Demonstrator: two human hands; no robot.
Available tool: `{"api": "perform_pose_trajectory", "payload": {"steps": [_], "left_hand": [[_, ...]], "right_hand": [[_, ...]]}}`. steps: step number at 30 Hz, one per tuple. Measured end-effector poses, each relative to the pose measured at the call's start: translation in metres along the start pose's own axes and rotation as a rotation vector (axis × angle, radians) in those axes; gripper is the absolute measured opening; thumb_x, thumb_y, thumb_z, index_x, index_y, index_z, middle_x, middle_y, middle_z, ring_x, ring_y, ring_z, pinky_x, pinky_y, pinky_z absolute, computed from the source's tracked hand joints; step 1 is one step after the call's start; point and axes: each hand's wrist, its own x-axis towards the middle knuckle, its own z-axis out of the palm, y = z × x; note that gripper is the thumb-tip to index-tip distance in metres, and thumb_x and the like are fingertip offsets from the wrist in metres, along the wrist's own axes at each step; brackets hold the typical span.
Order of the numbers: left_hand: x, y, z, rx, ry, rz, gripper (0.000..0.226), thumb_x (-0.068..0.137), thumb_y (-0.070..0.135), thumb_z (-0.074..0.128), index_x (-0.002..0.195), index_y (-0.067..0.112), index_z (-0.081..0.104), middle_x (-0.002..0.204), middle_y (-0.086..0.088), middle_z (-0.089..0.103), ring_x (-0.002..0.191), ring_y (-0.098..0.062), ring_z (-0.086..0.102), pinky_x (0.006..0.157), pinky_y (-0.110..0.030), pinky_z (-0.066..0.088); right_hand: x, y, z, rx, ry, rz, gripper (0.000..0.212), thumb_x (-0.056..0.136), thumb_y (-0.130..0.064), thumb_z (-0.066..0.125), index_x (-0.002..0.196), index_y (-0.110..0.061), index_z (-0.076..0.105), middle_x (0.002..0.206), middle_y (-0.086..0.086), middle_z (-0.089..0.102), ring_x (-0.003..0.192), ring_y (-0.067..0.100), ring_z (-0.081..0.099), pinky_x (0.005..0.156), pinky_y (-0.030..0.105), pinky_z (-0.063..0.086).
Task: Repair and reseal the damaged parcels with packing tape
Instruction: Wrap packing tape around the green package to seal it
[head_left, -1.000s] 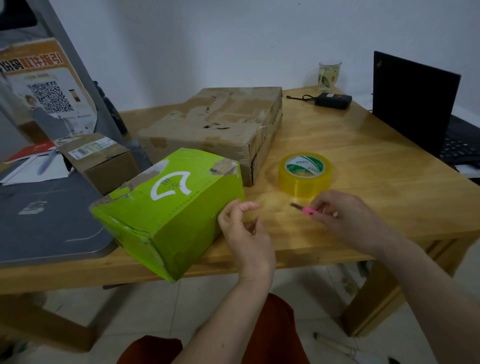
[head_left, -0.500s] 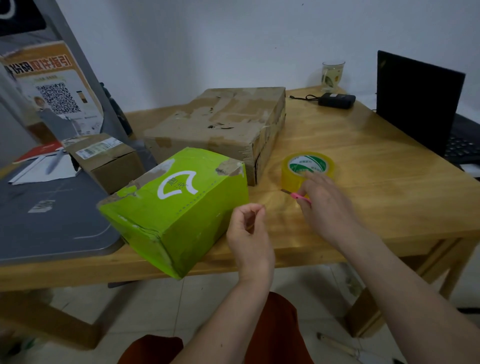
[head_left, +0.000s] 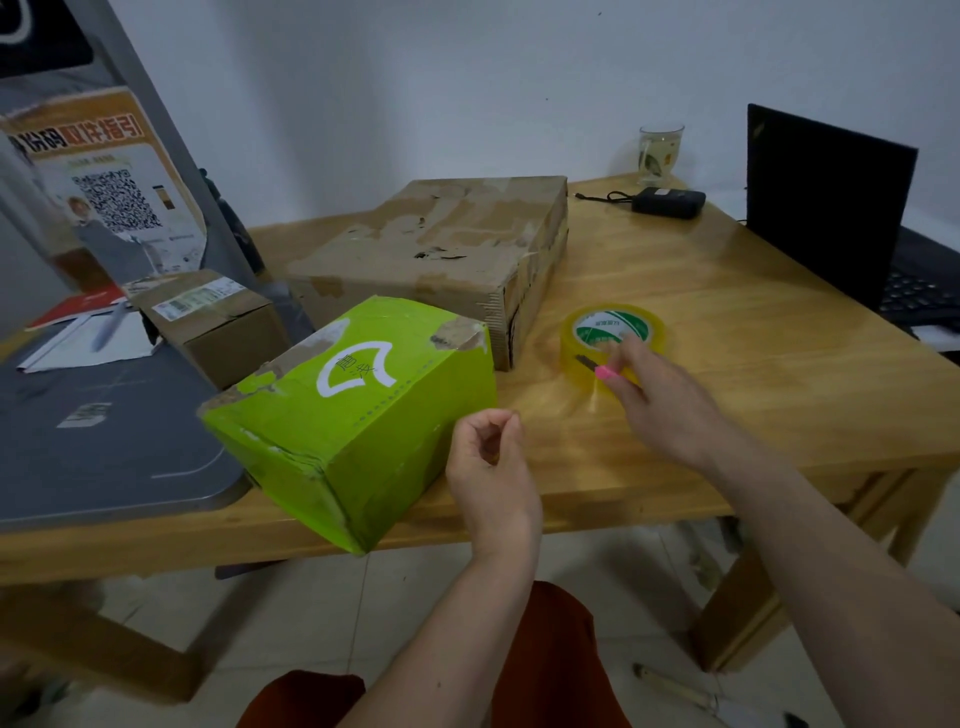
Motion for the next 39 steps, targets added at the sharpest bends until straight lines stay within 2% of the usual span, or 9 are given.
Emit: {"api": "perform_pose_trajectory", "payload": {"steps": [3, 7, 13, 16, 19, 23, 27, 32, 39], "left_hand": [[0.002, -0.002, 0.001, 0.009, 0.038, -0.050, 0.022, 0.086, 0.001, 0.068, 0.077, 0.020, 0.061, 0.079, -0.008, 0.063, 0.077, -0.028, 0.060, 0.082, -0.057, 0.053], [0.006, 0.000, 0.005, 0.003, 0.085, -0.125, 0.026, 0.082, -0.001, 0.073, 0.070, 0.017, 0.058, 0.079, 0.000, 0.065, 0.074, -0.019, 0.061, 0.083, -0.054, 0.055], [0.008, 0.007, 0.007, -0.038, 0.107, -0.235, 0.022, 0.084, -0.001, 0.072, 0.073, 0.010, 0.056, 0.057, 0.000, 0.062, 0.046, -0.005, 0.059, 0.057, -0.027, 0.052], [0.007, 0.009, 0.007, -0.026, 0.087, -0.258, 0.021, 0.086, -0.001, 0.070, 0.074, 0.007, 0.055, 0.059, -0.006, 0.062, 0.048, -0.007, 0.059, 0.052, -0.021, 0.052], [0.008, 0.013, 0.005, -0.017, 0.059, -0.281, 0.018, 0.087, -0.002, 0.068, 0.077, 0.004, 0.055, 0.062, -0.011, 0.061, 0.053, -0.013, 0.060, 0.048, -0.016, 0.050], [0.008, 0.016, 0.004, 0.021, 0.051, -0.303, 0.017, 0.087, 0.000, 0.069, 0.077, 0.004, 0.055, 0.066, -0.012, 0.062, 0.056, -0.016, 0.060, 0.047, -0.015, 0.049], [0.010, 0.015, 0.002, 0.004, 0.059, -0.320, 0.016, 0.086, 0.000, 0.070, 0.079, 0.003, 0.056, 0.069, -0.010, 0.064, 0.058, -0.014, 0.063, 0.048, -0.017, 0.051], [0.006, 0.019, -0.005, -0.087, 0.154, -0.317, 0.012, 0.087, -0.003, 0.067, 0.092, -0.006, 0.057, 0.068, -0.015, 0.062, 0.056, -0.017, 0.062, 0.047, -0.018, 0.051], [-0.010, 0.020, -0.031, 0.063, 0.041, -0.028, 0.024, 0.087, -0.001, 0.067, 0.075, 0.013, 0.051, 0.071, -0.019, 0.061, 0.058, -0.015, 0.060, 0.060, -0.026, 0.051]], "right_hand": [[0.001, 0.015, -0.008, -0.100, -0.153, -0.087, 0.013, 0.096, -0.029, 0.052, 0.086, -0.021, 0.049, 0.157, -0.004, 0.026, 0.146, 0.013, 0.016, 0.115, 0.038, 0.026], [0.000, 0.019, -0.010, -0.244, -0.251, -0.109, 0.016, 0.091, -0.028, 0.063, 0.078, -0.022, 0.057, 0.160, -0.013, 0.005, 0.147, 0.006, -0.002, 0.117, 0.036, 0.022], [-0.003, 0.006, -0.016, -0.179, -0.185, -0.093, 0.016, 0.088, -0.033, 0.065, 0.082, -0.020, 0.062, 0.159, -0.008, 0.018, 0.147, 0.009, 0.010, 0.116, 0.034, 0.021], [-0.001, -0.008, -0.019, -0.180, -0.093, -0.005, 0.021, 0.097, -0.033, 0.052, 0.116, -0.027, 0.052, 0.147, 0.000, 0.040, 0.135, 0.020, 0.034, 0.099, 0.038, 0.039], [0.006, -0.020, -0.012, -0.431, -0.119, -0.047, 0.052, 0.100, -0.027, 0.045, 0.145, -0.043, 0.023, 0.143, 0.004, 0.039, 0.133, 0.025, 0.029, 0.088, 0.041, 0.045], [0.022, -0.028, 0.000, -0.383, -0.117, -0.022, 0.043, 0.101, -0.017, 0.042, 0.139, -0.037, 0.038, 0.140, 0.009, 0.041, 0.130, 0.031, 0.029, 0.080, 0.039, 0.040], [0.030, -0.026, 0.009, -0.167, -0.041, 0.064, 0.022, 0.098, -0.016, 0.050, 0.114, -0.024, 0.064, 0.129, 0.012, 0.051, 0.129, 0.028, 0.034, 0.090, 0.041, 0.044], [0.035, -0.012, 0.018, -0.029, 0.032, 0.050, 0.018, 0.092, -0.015, 0.061, 0.082, -0.030, 0.064, 0.124, 0.010, 0.058, 0.127, 0.023, 0.042, 0.096, 0.035, 0.037], [0.024, -0.012, 0.006, -0.088, -0.077, -0.047, 0.038, 0.096, -0.007, 0.053, 0.130, -0.023, 0.059, 0.151, 0.011, 0.036, 0.145, 0.026, 0.017, 0.114, 0.037, 0.019]]}}
